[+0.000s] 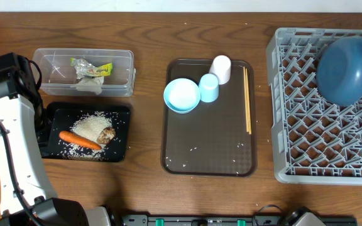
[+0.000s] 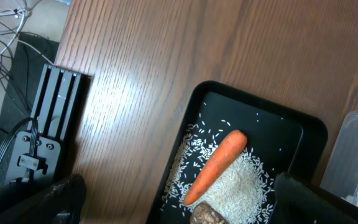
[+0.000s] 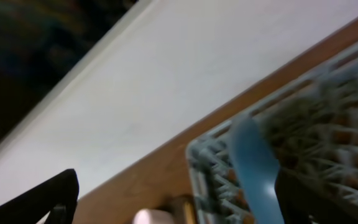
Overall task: Sort waste into correct bins and load items into the dishwasher rack
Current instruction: 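Lower the blue plate upright into the rack's back right slots, then open the right gripper and raise it off the plate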
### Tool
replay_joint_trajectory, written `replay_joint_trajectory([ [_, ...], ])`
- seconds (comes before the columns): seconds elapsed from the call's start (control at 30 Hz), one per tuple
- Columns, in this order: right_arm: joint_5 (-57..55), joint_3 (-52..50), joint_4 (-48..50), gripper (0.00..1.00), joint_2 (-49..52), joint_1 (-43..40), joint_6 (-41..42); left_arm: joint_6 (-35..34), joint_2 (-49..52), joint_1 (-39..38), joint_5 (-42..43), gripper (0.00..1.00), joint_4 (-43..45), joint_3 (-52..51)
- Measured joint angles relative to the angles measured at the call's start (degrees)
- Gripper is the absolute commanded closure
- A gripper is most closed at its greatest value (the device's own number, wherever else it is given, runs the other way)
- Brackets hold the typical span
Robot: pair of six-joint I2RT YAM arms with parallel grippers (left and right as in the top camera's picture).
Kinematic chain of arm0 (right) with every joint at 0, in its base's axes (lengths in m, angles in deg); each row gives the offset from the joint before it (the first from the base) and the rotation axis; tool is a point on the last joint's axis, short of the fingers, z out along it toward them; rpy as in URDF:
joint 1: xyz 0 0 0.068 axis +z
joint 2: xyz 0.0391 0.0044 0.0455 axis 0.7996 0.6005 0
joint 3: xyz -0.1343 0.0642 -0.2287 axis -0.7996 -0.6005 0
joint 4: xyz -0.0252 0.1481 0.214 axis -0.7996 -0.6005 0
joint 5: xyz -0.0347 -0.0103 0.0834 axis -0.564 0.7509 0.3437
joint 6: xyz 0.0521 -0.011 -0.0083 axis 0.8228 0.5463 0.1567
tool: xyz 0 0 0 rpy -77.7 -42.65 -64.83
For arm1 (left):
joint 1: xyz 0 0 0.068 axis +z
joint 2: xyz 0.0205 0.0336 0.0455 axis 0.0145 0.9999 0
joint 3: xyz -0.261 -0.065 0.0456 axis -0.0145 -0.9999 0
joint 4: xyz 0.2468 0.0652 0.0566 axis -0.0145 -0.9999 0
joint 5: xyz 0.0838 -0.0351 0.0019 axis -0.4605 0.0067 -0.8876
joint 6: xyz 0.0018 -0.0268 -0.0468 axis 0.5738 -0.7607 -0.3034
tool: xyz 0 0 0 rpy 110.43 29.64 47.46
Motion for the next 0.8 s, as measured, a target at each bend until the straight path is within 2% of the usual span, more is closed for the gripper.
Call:
replay_joint_trajectory([
  [0.07, -5.0, 1.3, -2.7, 0.29, -1.4, 2.6, -2.8, 0.0, 0.0, 0.0, 0.0, 0.02, 0.0, 0.0],
  [0.2, -15.2, 1.8, -5.6, 0.75, -2.8, 9.9, -6.9, 0.0, 0.0, 0.0, 0.0, 0.02, 0.0, 0.0],
  [0.27, -21.0, 1.8, -6.6, 0.92, -2.4, 14.8, -8.3, 0.0, 0.0, 0.0, 0.0, 0.02, 0.0, 0.0],
  [0.3, -22.6, 1.8, -6.8, 0.97, -2.2, 16.2, -8.9, 0.0, 0.0, 0.0, 0.0, 0.02, 0.0, 0.0],
  [0.53, -41.3, 1.8, -7.7, 0.99, 2.4, 30.5, -10.8, 0.0, 0.0, 0.0, 0.0, 0.02, 0.0, 0.0],
  [0.8, -55.4, 1.8, -8.8, 0.99, 13.1, 32.5, -11.1, 0.0, 0.0, 0.0, 0.0, 0.02, 0.0, 0.0],
])
